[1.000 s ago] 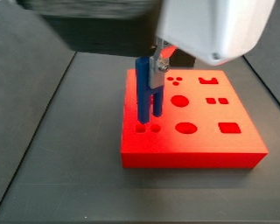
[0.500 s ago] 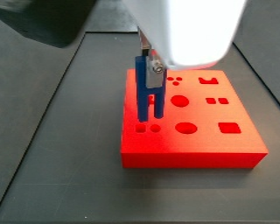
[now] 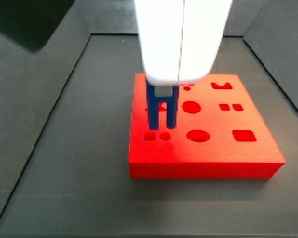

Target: Insert the square-circle object.

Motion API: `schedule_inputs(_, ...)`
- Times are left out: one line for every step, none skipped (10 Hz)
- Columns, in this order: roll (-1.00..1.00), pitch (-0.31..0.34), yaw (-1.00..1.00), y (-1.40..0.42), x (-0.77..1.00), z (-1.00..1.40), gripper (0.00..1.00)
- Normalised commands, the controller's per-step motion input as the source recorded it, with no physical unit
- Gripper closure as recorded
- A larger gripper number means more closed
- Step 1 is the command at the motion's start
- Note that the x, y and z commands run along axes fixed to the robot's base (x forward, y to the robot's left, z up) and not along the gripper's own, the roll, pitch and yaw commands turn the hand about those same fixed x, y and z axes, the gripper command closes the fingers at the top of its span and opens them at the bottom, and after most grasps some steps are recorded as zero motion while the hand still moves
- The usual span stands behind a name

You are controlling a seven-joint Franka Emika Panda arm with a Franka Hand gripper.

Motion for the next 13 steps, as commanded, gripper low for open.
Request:
schedule_inputs(0.00, 0.000, 0.02, 0.00, 0.03, 0.00, 1.00)
schedule_inputs(0.06, 0.054, -0.01, 0.00, 0.35, -0.10, 1.00)
schedule_inputs(0.10, 0.049, -0.23, 0.00, 0.23, -0.21, 1.00)
schedule_inputs(0.08, 0.069, -0.27, 0.00, 0.00, -0.20, 1.00)
schedule_inputs(0.07, 0.066, -0.22, 0.00, 0.00, -0.23, 1.00)
schedule_inputs(0.11, 0.067, -0.18, 0.00, -0.05, -0.21, 1.00)
schedule_inputs(0.12, 0.083, -0.23, 0.00, -0.20, -0.18, 1.00)
schedule_inputs(0.04, 0.051, -0.14, 0.00, -0.13, -0.04, 1.00)
schedule_inputs(0.06, 0.023, -0.05, 0.00, 0.00, -0.09, 1.00)
schedule_inputs(0.05, 0.017, 0.00, 0.00, 0.10, -0.11, 1.00)
schedule_inputs(0.06, 0.019, 0.00, 0.00, 0.15, -0.13, 1.00)
schedule_inputs(0.11, 0.004, 0.00, 0.00, 0.12, -0.19, 1.00)
schedule_inputs(0.11, 0.000, 0.00, 0.00, 0.00, -0.19, 1.00)
